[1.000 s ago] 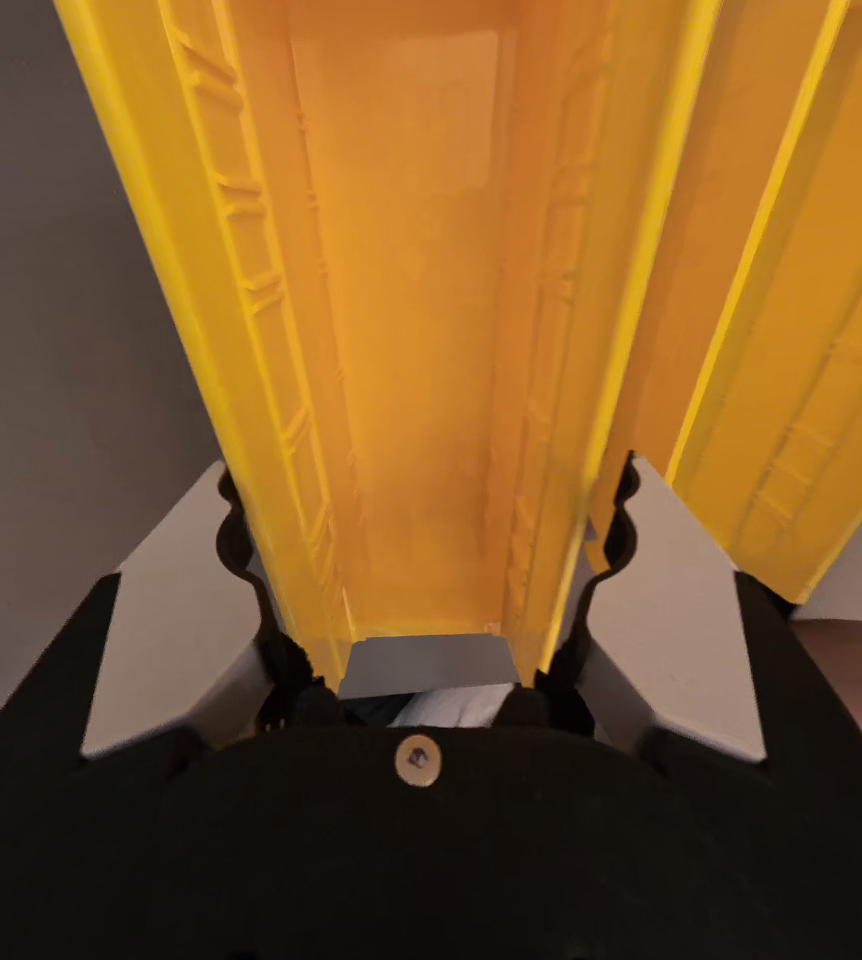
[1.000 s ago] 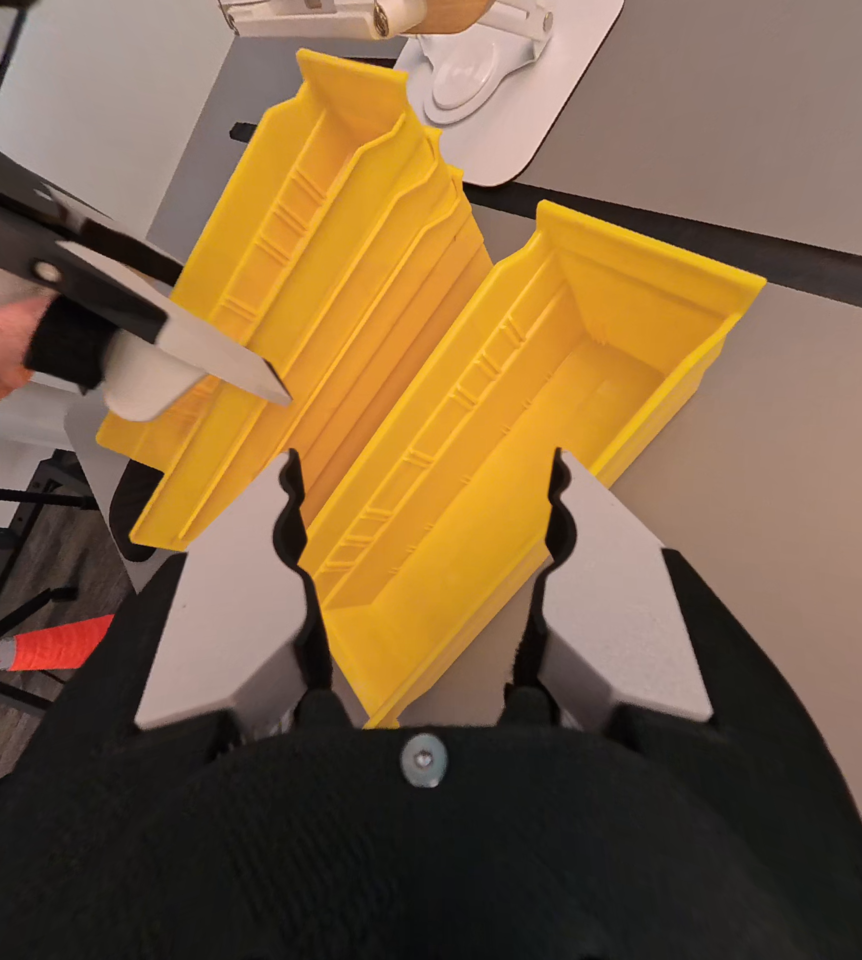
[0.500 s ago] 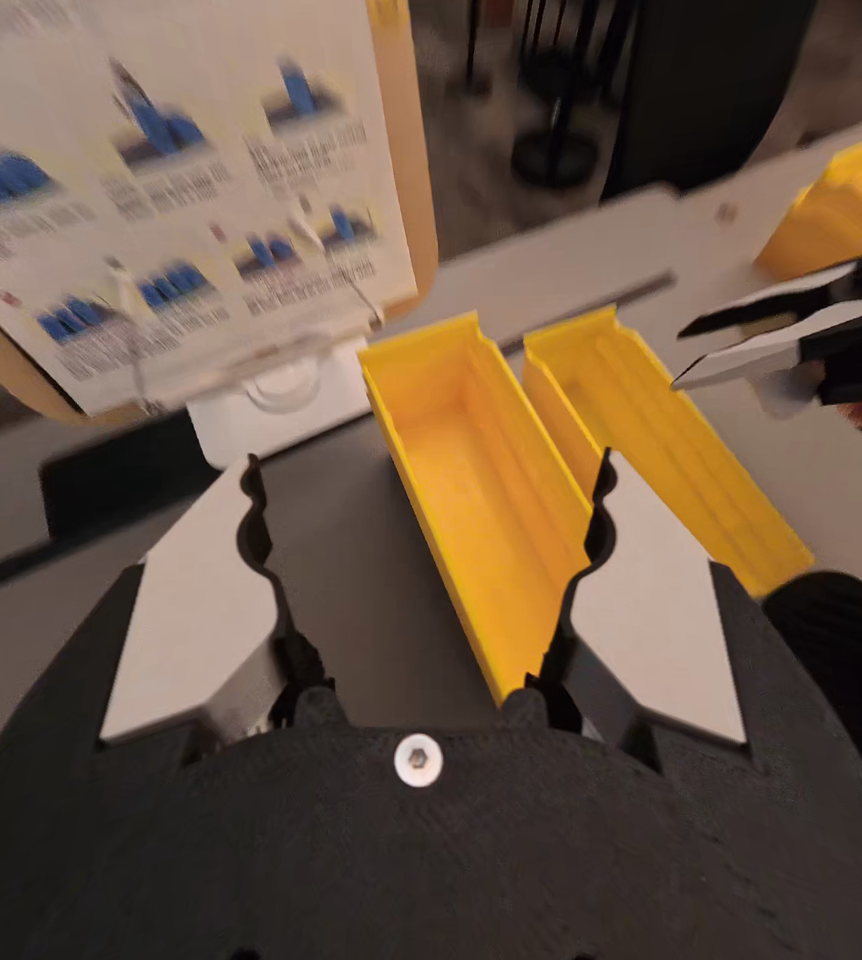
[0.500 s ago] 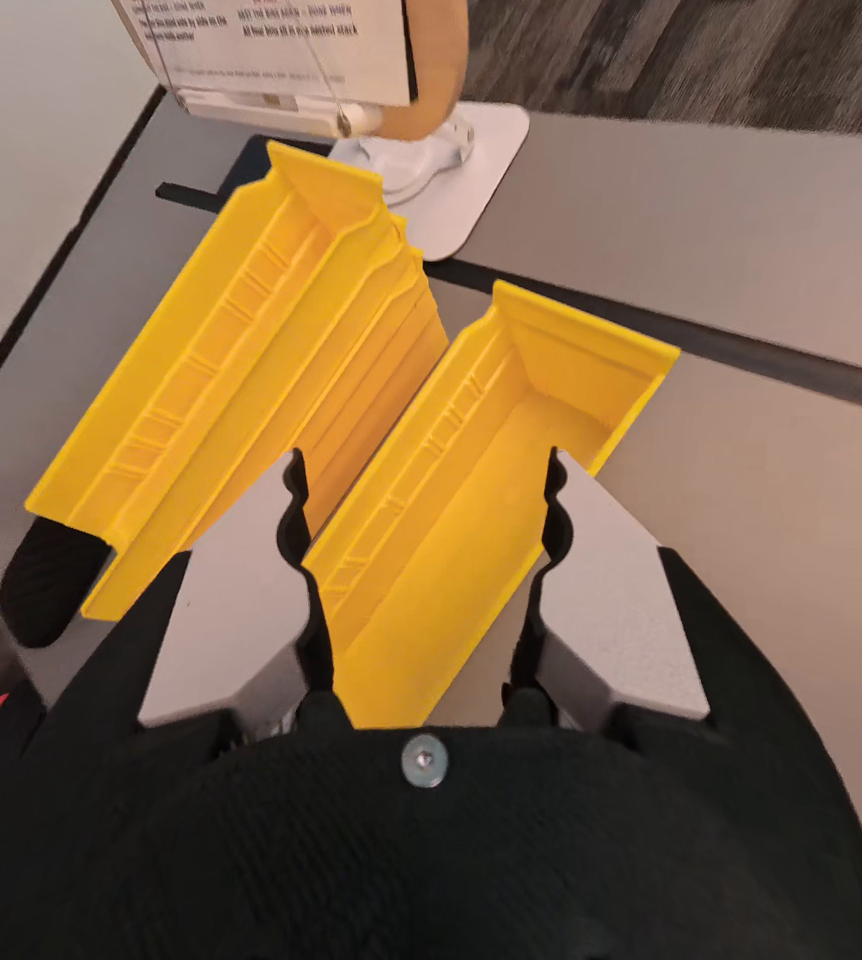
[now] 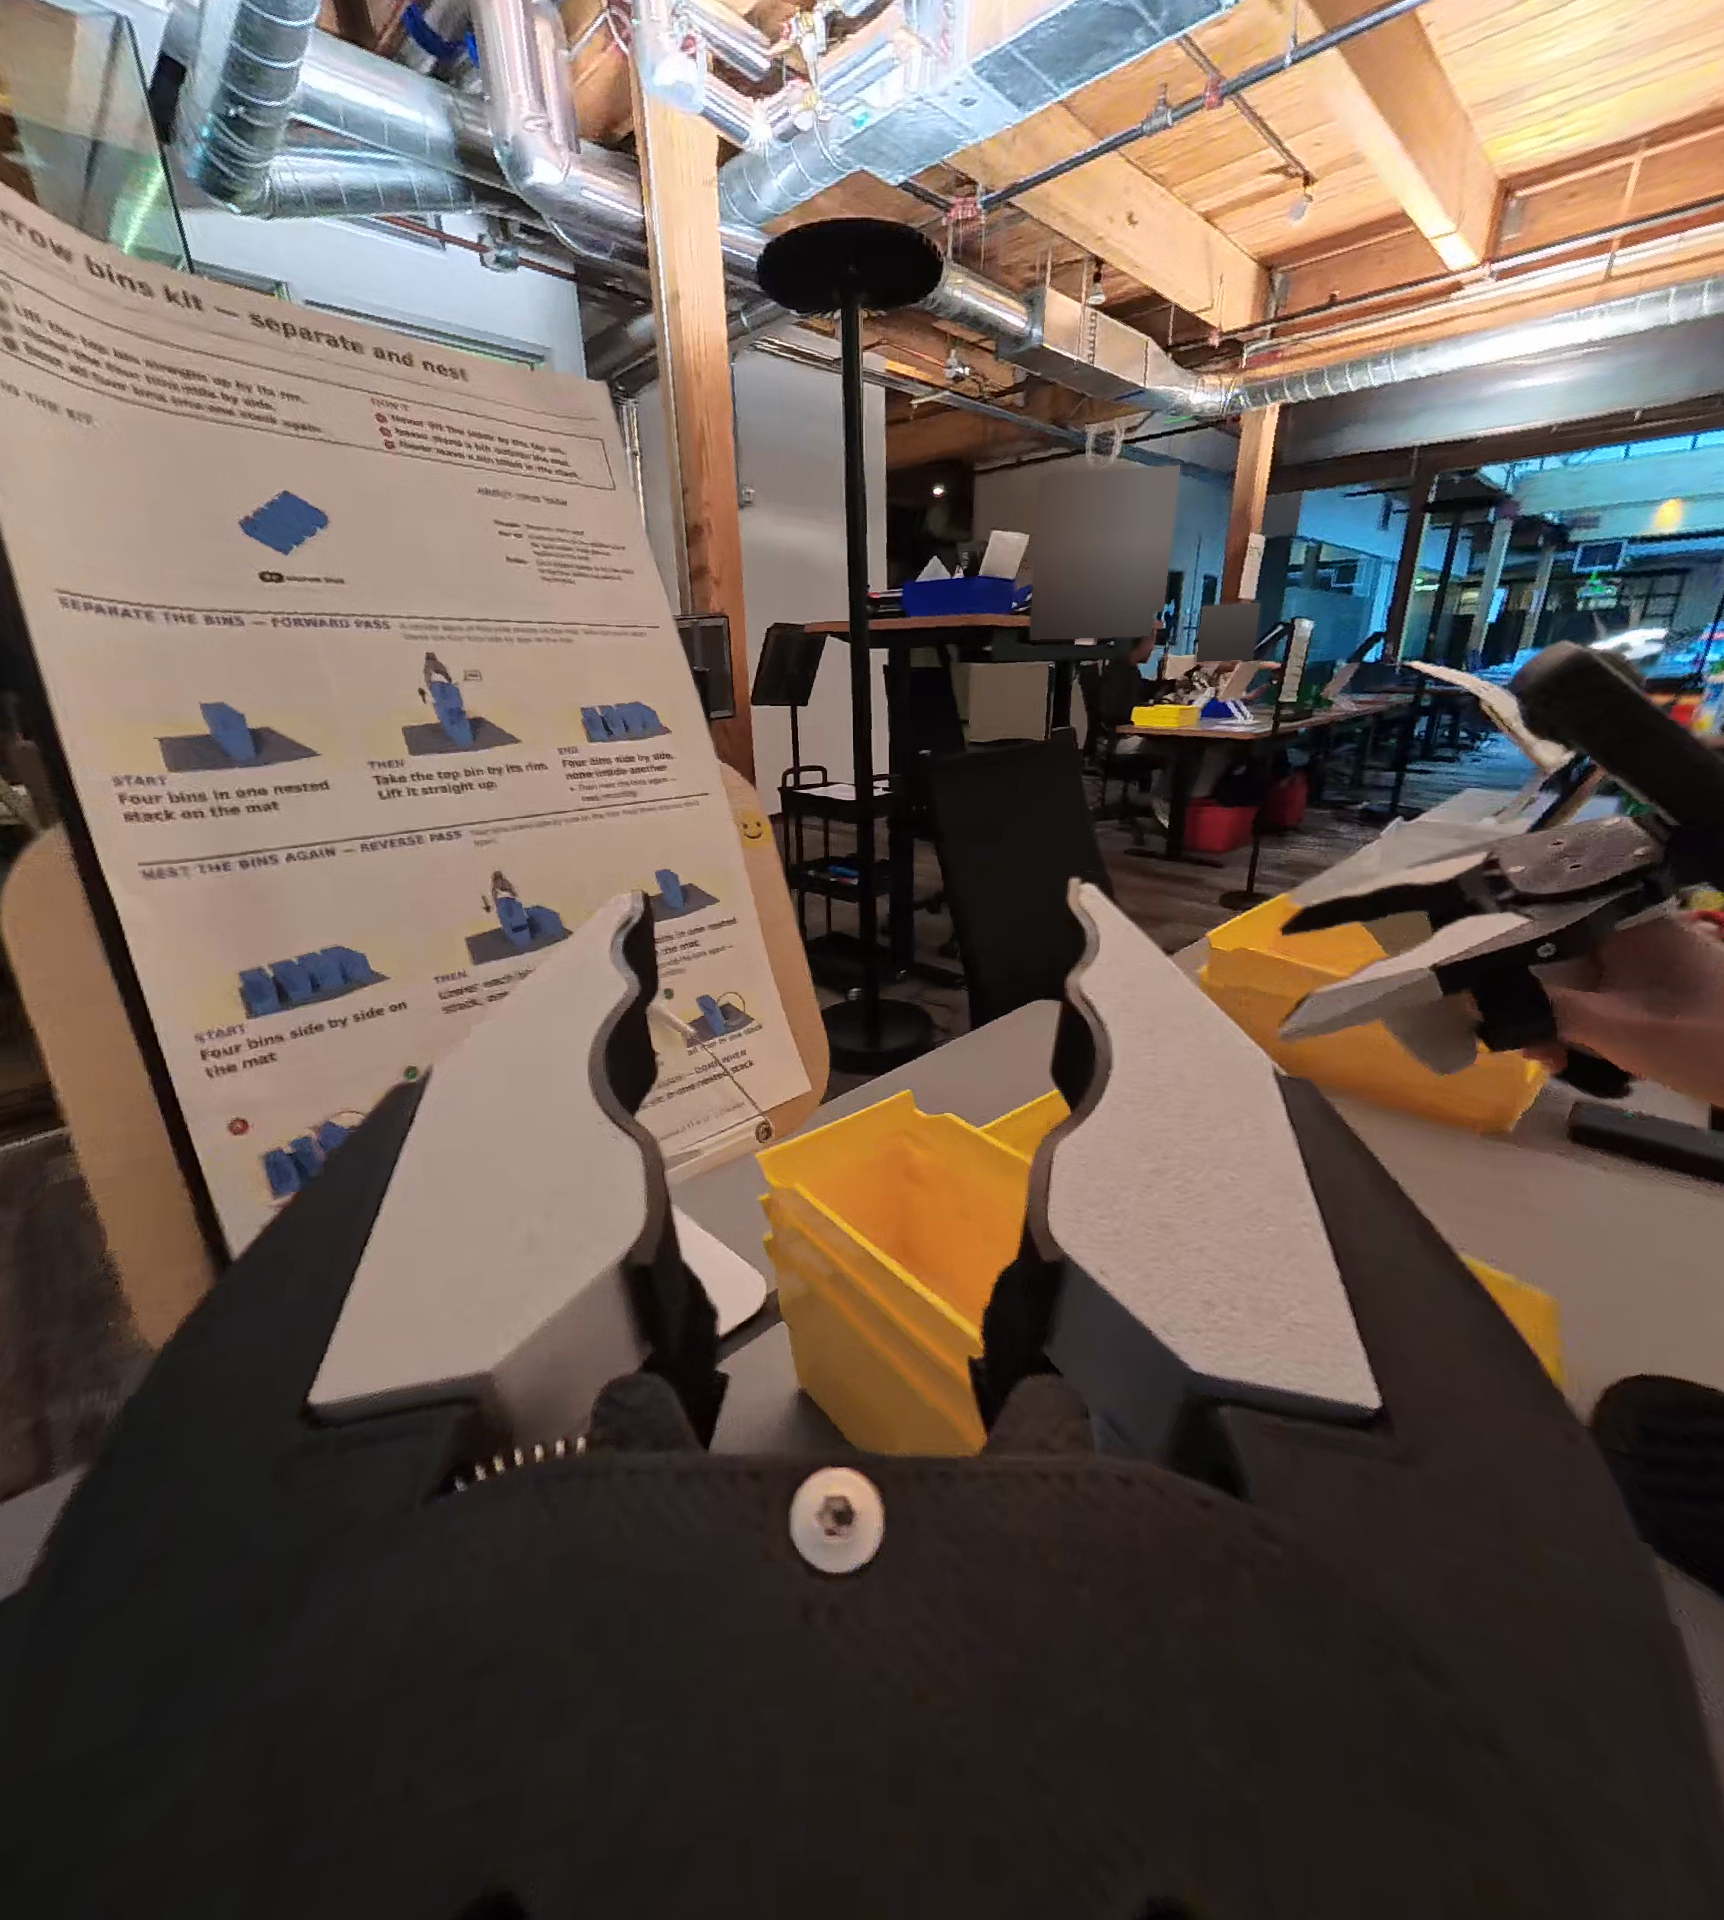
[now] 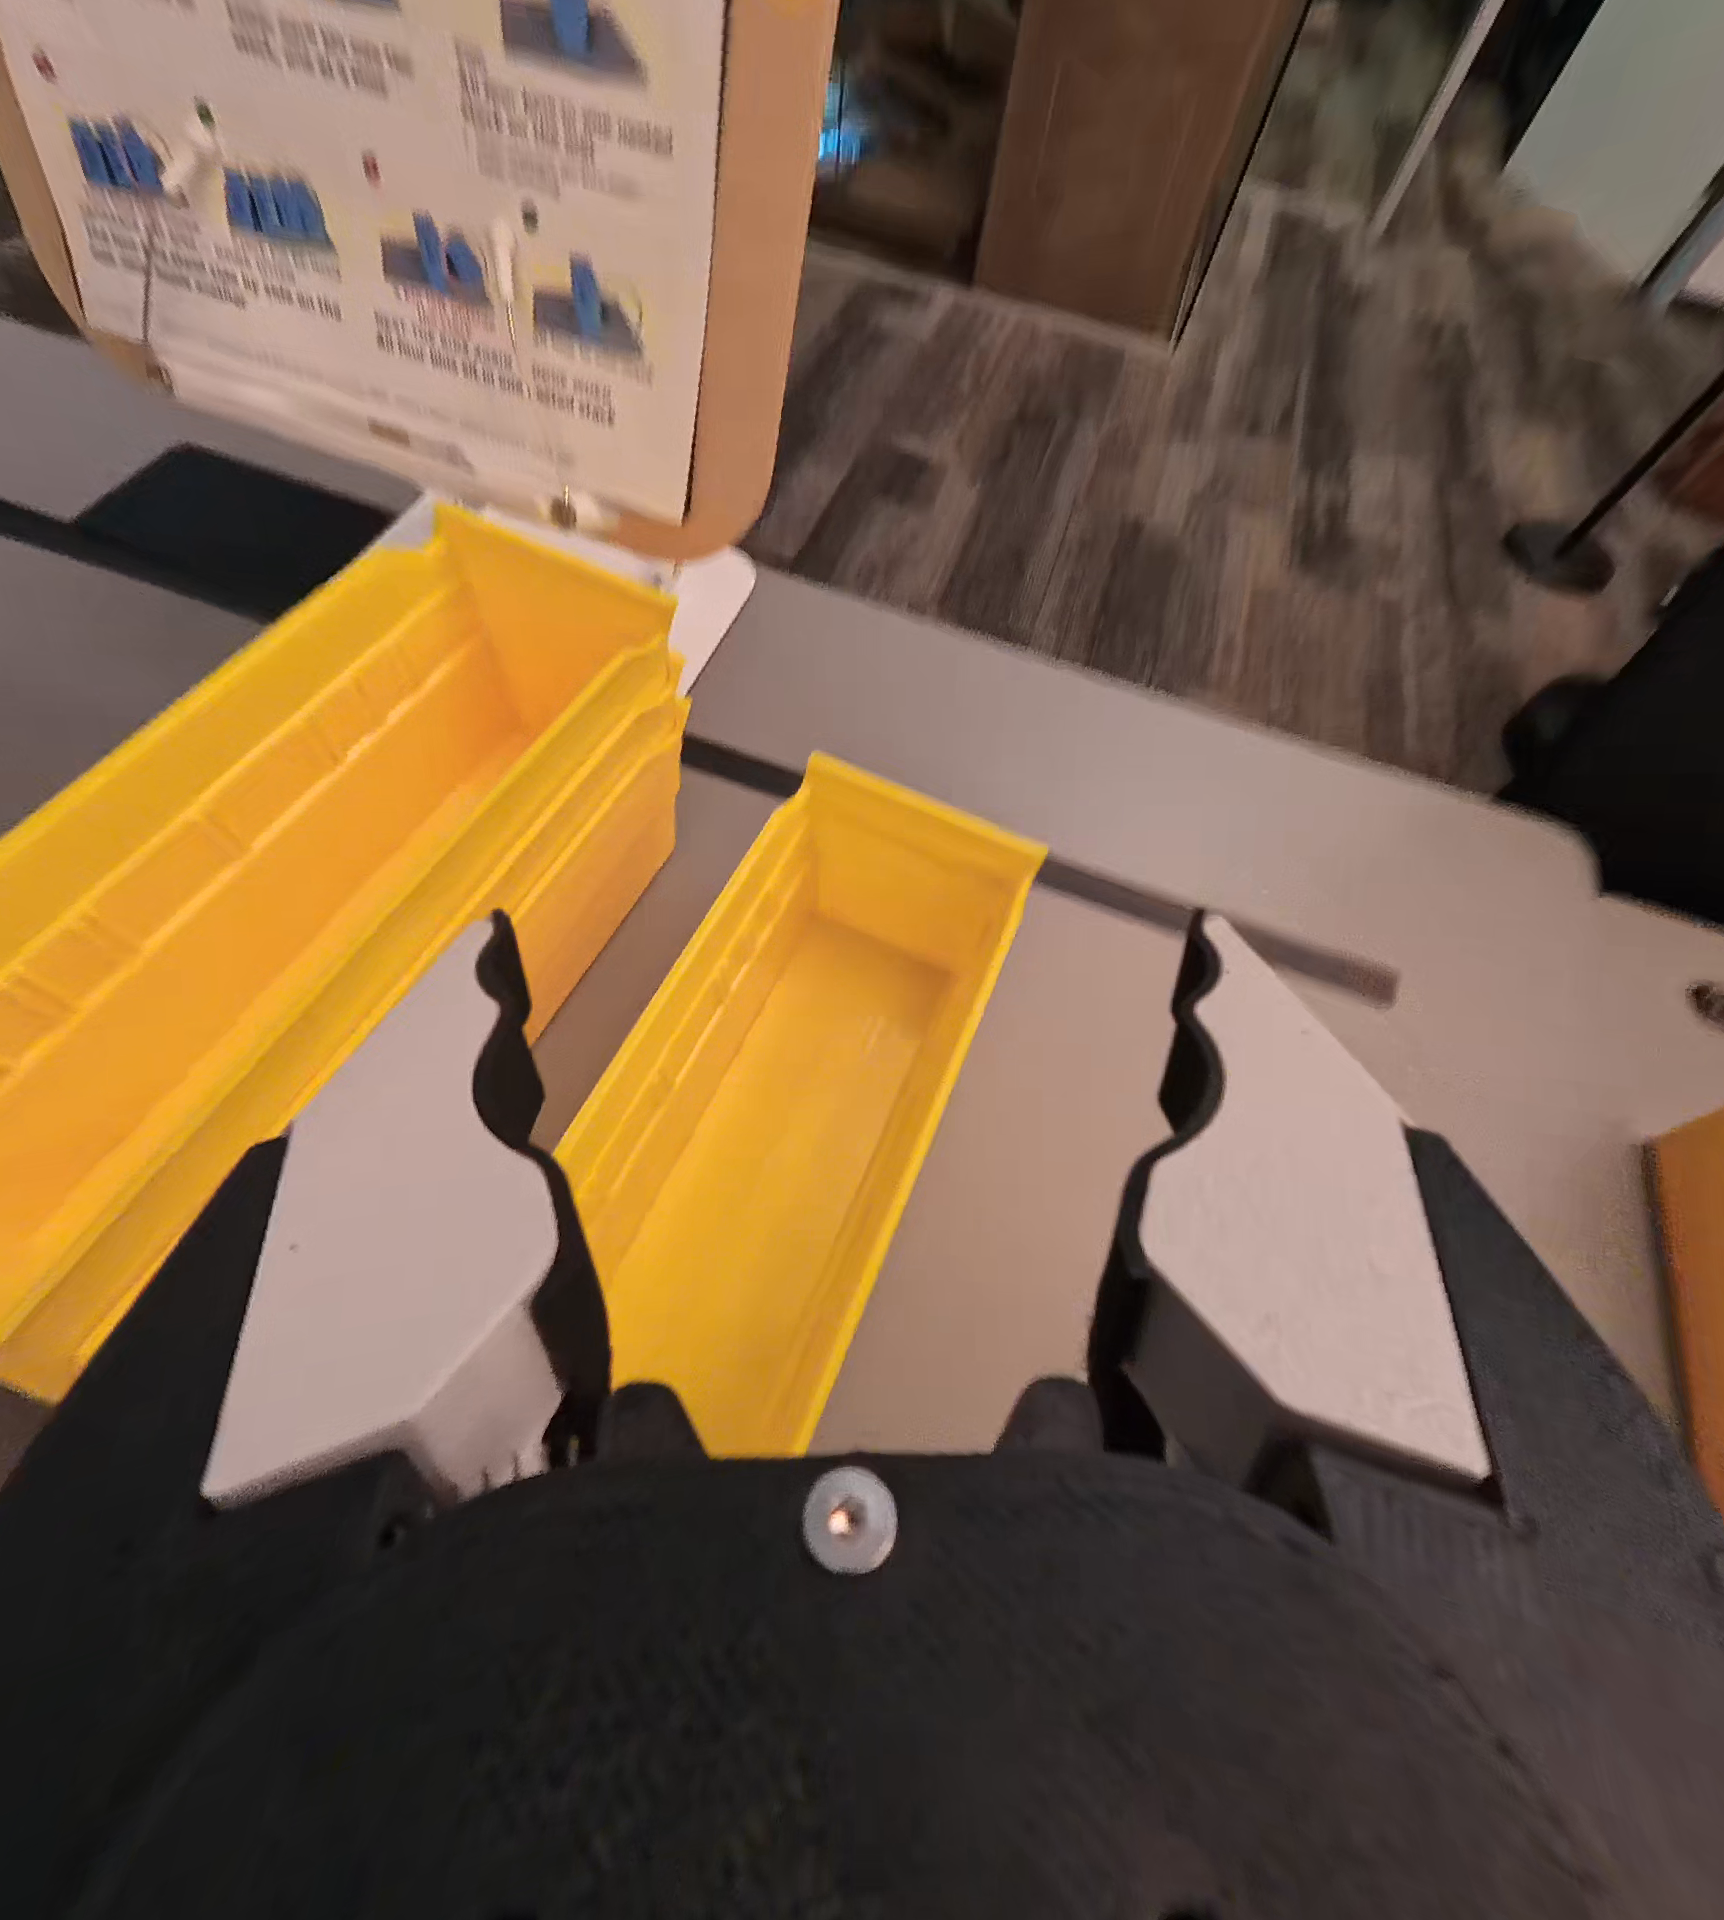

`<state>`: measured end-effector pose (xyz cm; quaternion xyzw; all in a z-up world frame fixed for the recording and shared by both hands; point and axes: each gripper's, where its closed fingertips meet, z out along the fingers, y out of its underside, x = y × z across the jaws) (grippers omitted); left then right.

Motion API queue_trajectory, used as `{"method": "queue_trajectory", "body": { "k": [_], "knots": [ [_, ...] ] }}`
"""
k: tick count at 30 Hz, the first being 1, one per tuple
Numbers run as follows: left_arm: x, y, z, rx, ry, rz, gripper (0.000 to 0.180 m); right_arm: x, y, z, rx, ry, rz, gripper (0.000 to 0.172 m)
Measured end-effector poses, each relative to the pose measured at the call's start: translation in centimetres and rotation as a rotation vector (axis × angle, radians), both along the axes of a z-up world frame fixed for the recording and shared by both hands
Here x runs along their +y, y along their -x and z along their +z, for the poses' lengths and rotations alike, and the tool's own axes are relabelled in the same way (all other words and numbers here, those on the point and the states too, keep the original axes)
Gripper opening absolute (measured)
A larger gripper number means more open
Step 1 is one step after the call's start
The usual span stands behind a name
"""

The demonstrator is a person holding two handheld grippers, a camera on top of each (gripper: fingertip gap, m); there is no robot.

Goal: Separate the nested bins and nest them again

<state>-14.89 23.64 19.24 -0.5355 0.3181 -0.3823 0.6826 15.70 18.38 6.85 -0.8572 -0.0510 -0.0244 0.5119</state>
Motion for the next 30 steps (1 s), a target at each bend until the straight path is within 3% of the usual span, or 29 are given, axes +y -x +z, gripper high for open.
{"method": "queue_trajectory", "body": {
  "k": [3, 7, 16, 22, 30],
  "knots": [
    [1.8, 1.5, -1.2, 0.02, -0.044, 0.078, 0.066, -0.3, 1.7, -3.3, 0.086, 0.123, 0.004, 0.123],
    [4.2, 1.9, -4.4, 0.122, 0.052, 0.094, 0.074, -0.2, 4.0, -7.4, 0.149, 0.226, -0.023, 0.122],
    [2.5, 1.1, -3.8, 0.093, 0.103, -0.053, 0.072, 0.4, 1.3, -13.9, 0.082, 0.599, -0.317, 0.136],
    [1.1, -0.5, -3.8, 0.088, 0.11, -0.14, 0.072, -0.3, 1.1, -16.8, 0.156, 0.782, -0.391, 0.134],
    [0.6, -2.7, -5.8, 0.16, 0.169, -0.217, 0.071, 0.5, 1.3, -17.7, 0.237, 0.831, -0.403, 0.135]
  ]
}}
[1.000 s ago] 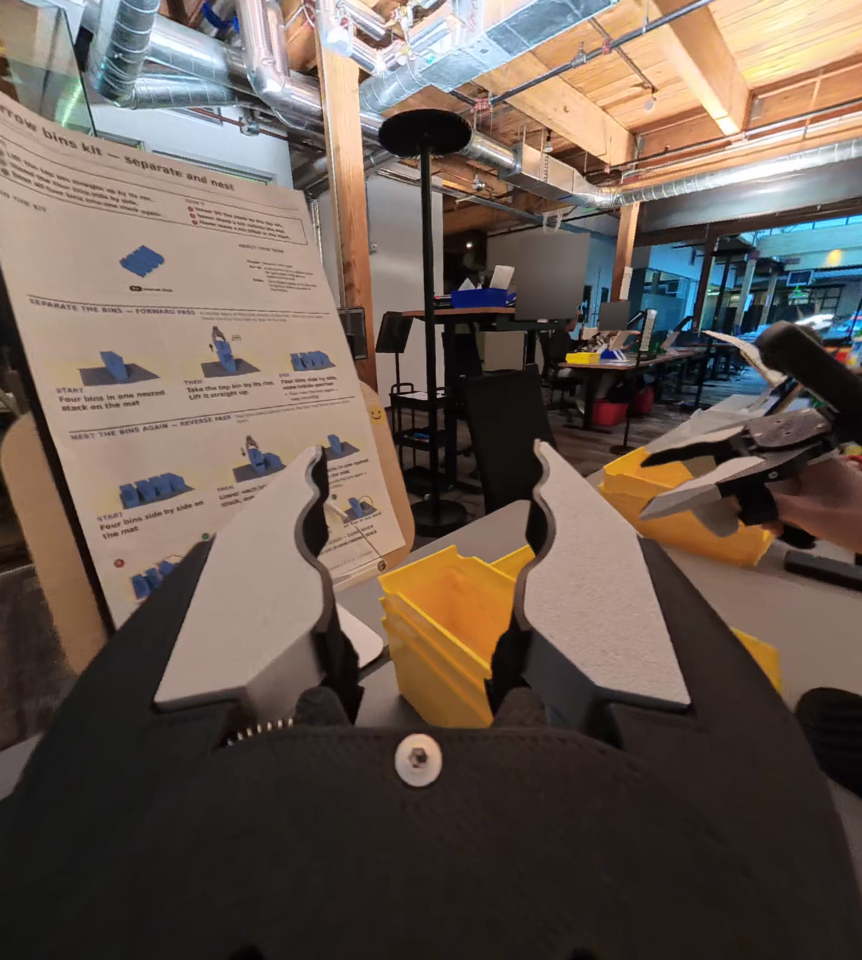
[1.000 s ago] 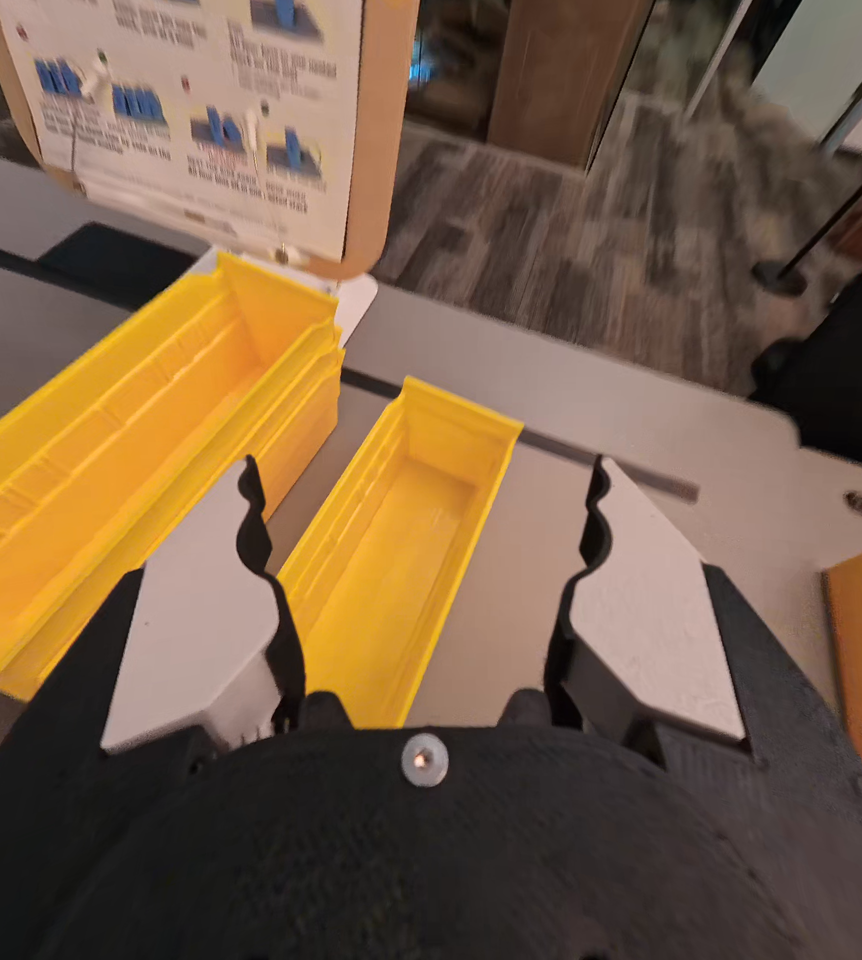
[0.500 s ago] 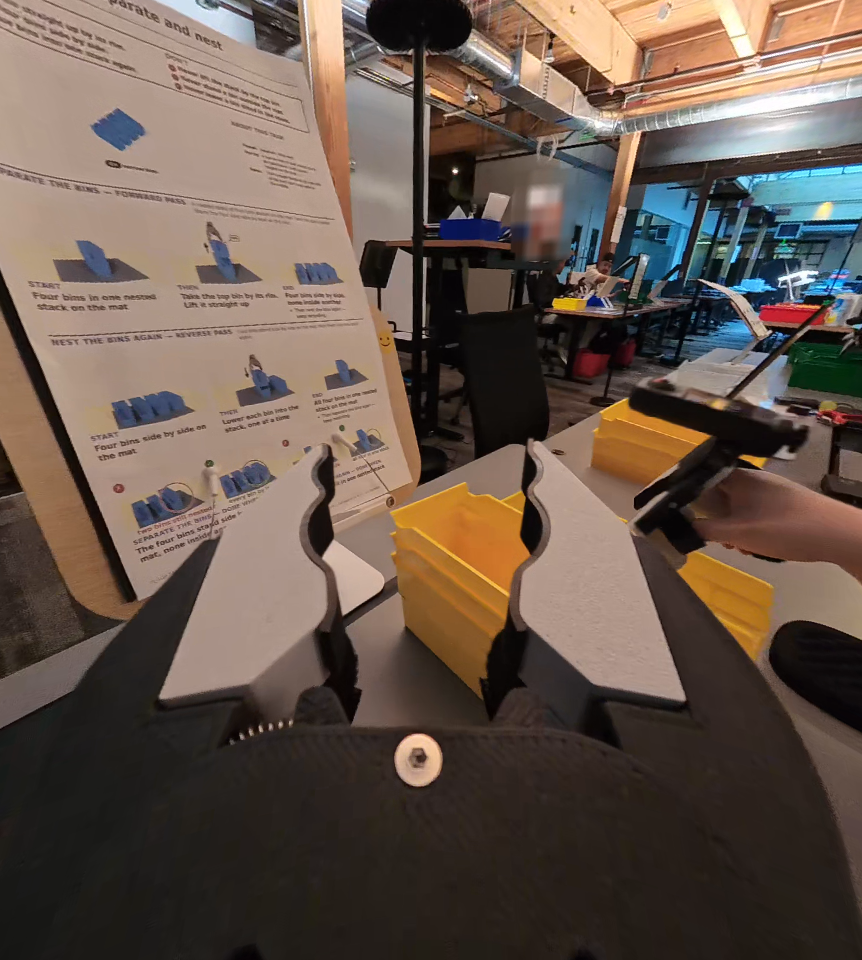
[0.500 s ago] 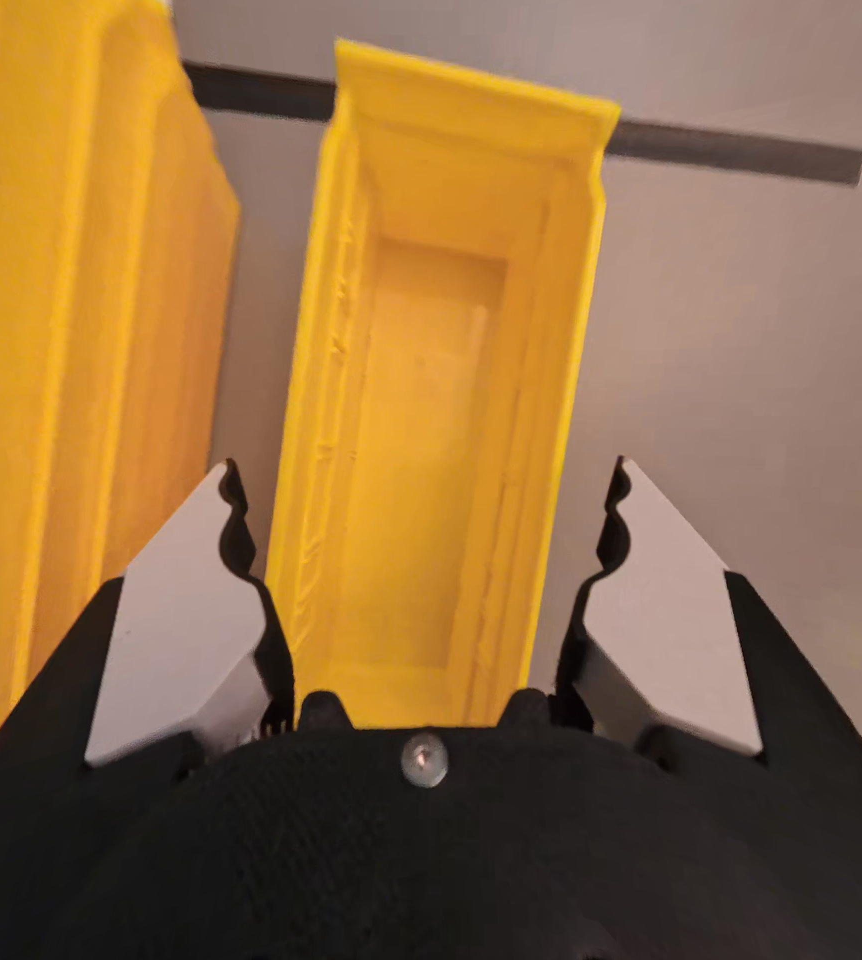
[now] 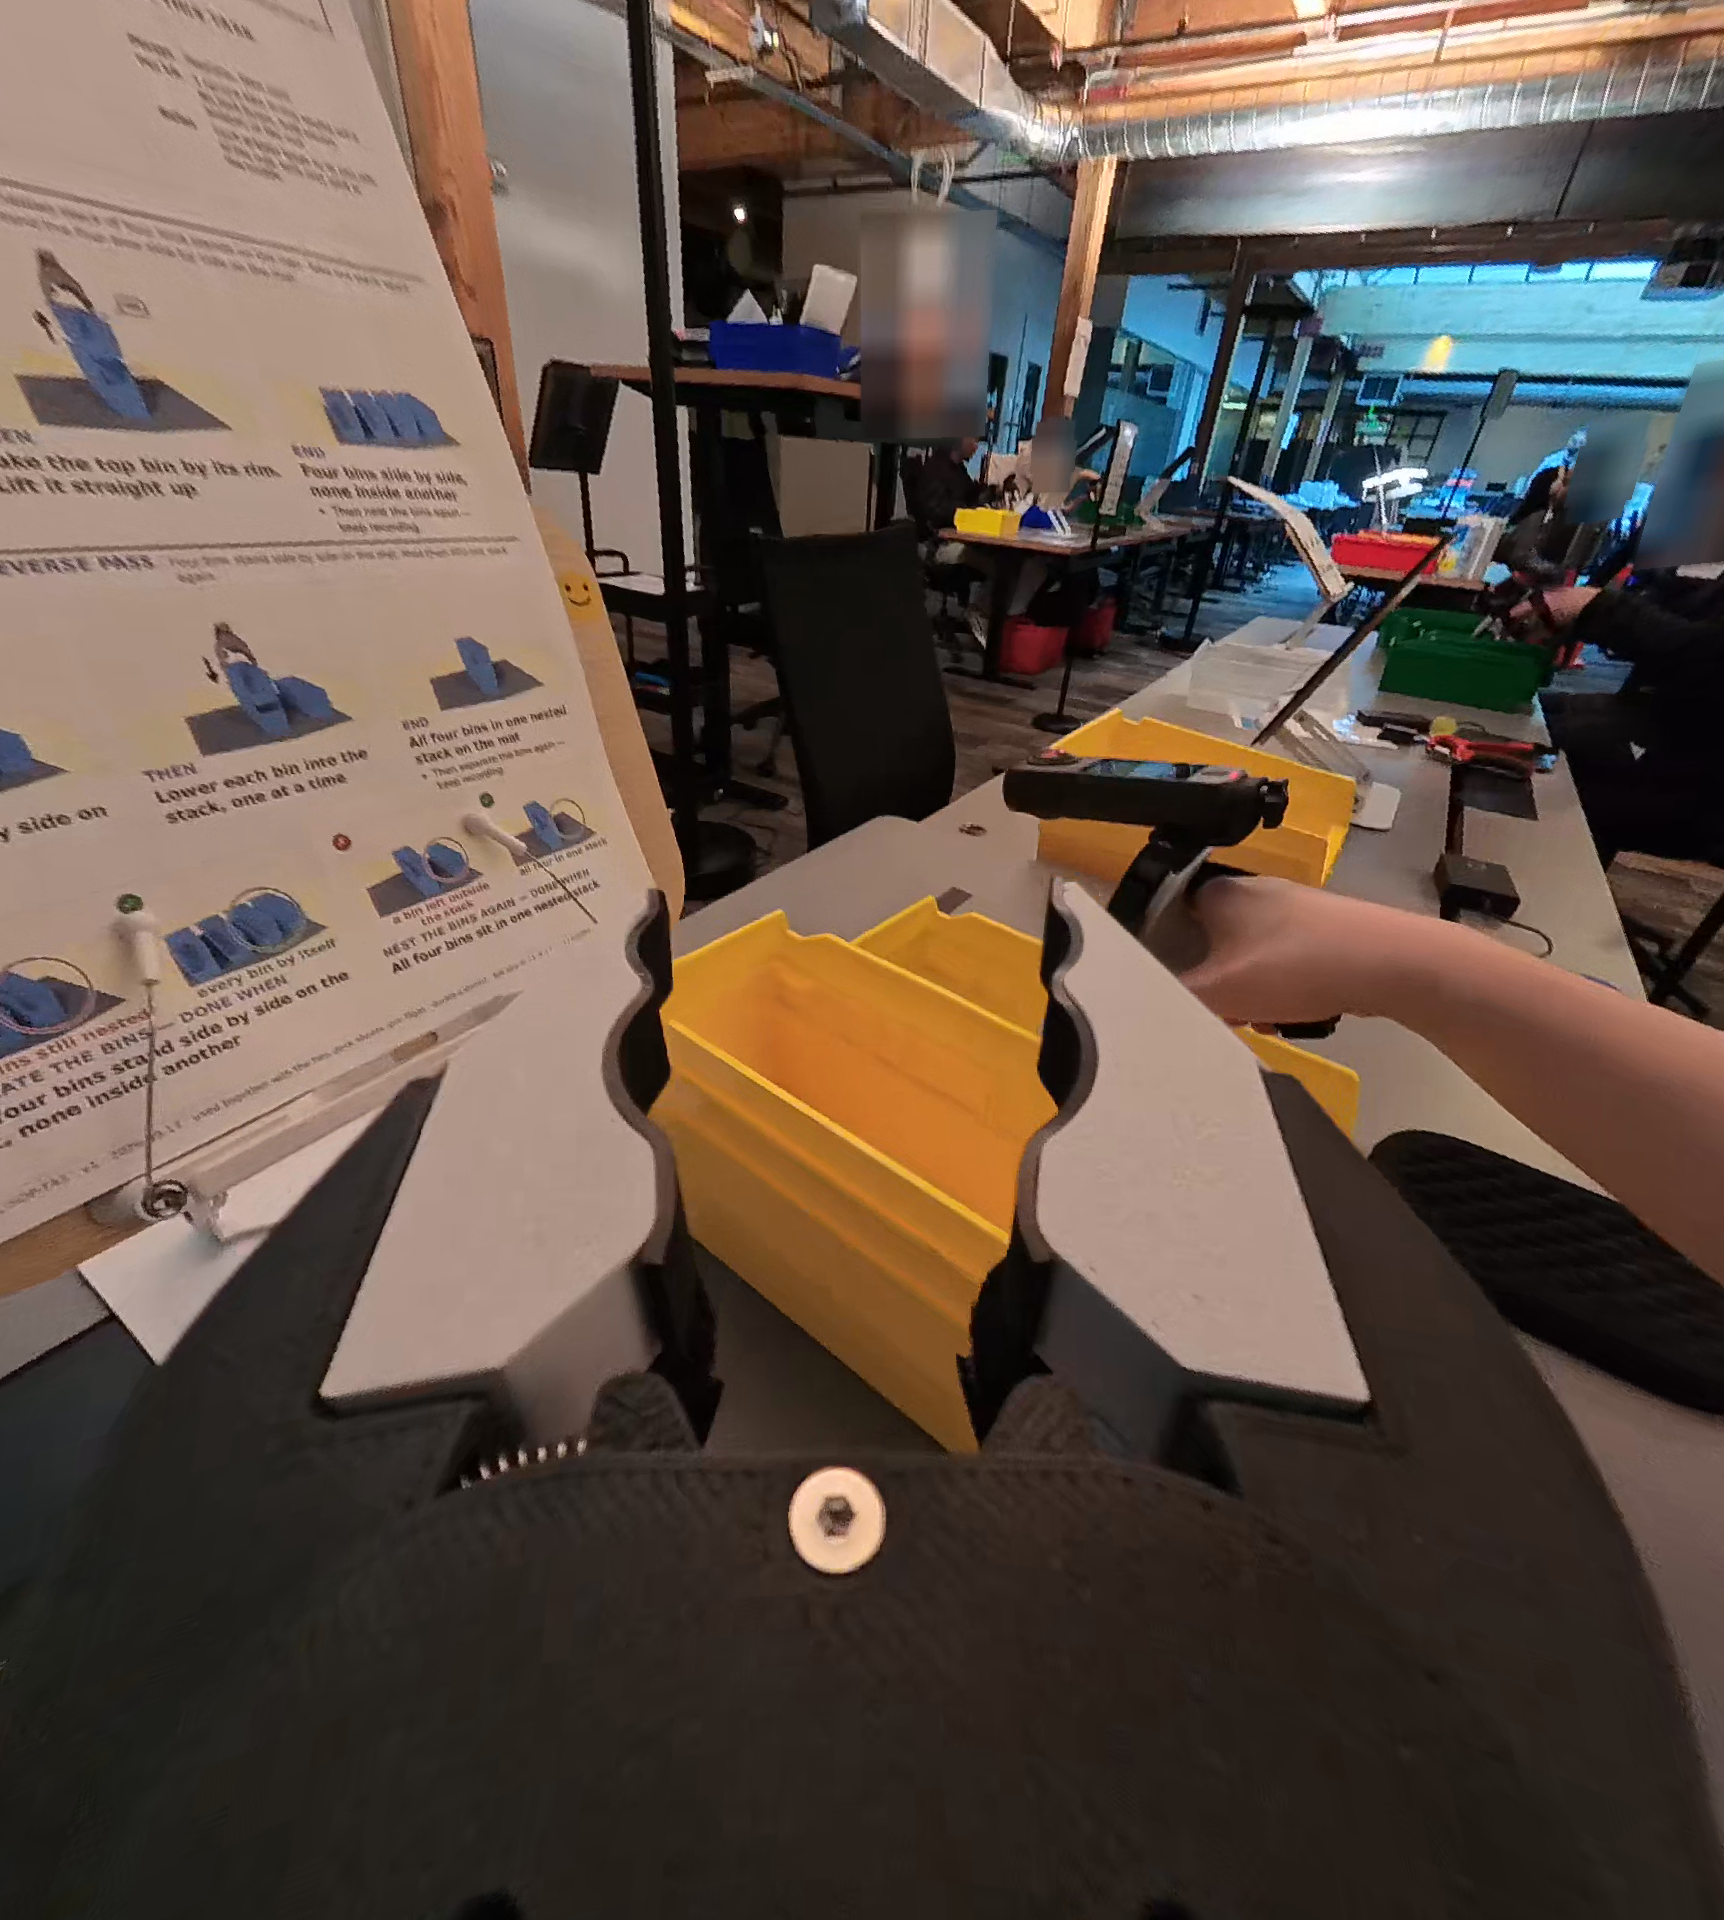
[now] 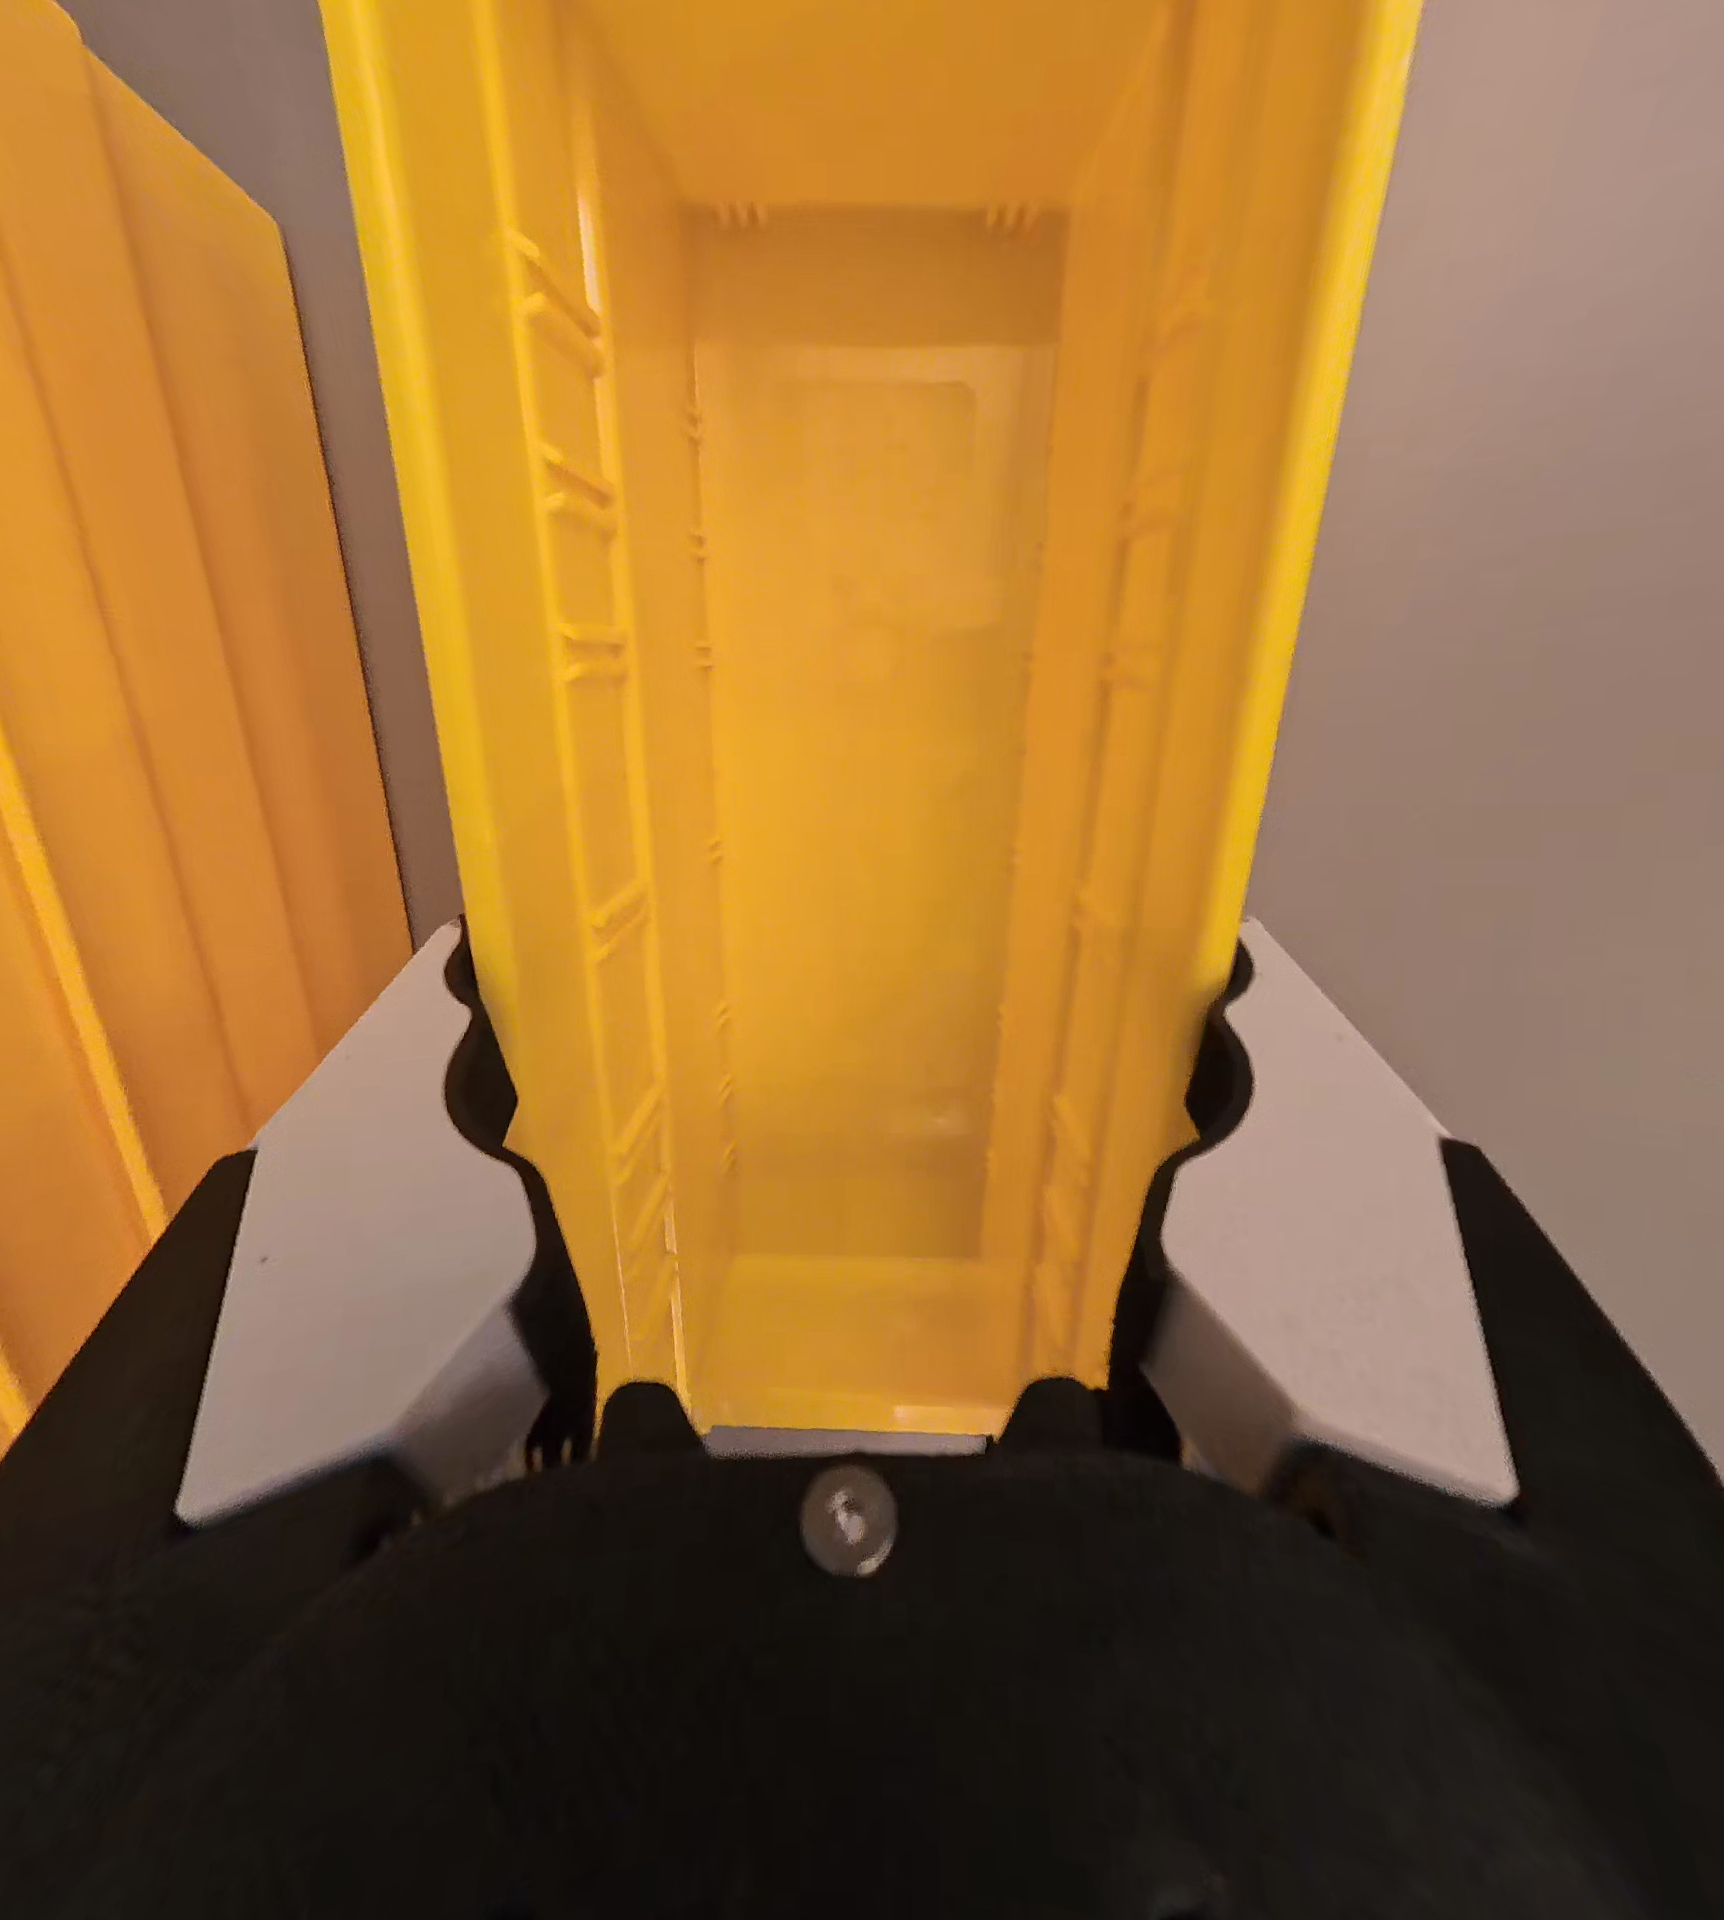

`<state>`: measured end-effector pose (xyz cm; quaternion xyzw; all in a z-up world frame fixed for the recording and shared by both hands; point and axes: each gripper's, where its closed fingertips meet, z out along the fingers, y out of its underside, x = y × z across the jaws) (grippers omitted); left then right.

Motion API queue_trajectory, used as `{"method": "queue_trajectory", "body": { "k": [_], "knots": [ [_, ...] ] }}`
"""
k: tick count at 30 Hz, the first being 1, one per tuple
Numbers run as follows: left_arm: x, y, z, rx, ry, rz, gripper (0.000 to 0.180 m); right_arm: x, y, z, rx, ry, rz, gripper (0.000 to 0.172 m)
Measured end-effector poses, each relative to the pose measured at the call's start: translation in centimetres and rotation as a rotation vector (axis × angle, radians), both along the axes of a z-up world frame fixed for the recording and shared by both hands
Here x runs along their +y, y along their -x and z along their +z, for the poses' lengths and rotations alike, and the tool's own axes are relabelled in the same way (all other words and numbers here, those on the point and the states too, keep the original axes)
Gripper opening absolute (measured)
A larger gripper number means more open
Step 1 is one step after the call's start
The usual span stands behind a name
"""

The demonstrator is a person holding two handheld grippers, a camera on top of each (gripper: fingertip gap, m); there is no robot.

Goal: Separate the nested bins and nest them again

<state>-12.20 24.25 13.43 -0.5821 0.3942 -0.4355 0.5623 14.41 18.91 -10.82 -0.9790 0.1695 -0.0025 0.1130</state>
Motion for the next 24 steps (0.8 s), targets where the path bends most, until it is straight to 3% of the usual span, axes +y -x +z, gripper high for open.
{"method": "queue_trajectory", "body": {
  "k": [3, 12, 24],
  "knots": [
    [0.2, -0.1, -0.6, 0.023, 0.022, -0.005, 0.071, -0.1, 0.0, -0.2, -0.015, 0.044, -0.003, 0.137],
    [0.4, -0.2, -1.2, 0.018, 0.084, -0.033, 0.07, -0.4, 0.0, 0.1, 0.003, 0.078, 0.023, 0.116],
    [0.7, 0.3, -1.0, -0.017, 0.136, -0.046, 0.069, -1.7, 0.1, 2.1, 0.048, 0.1, 0.006, 0.111]
  ]
}}
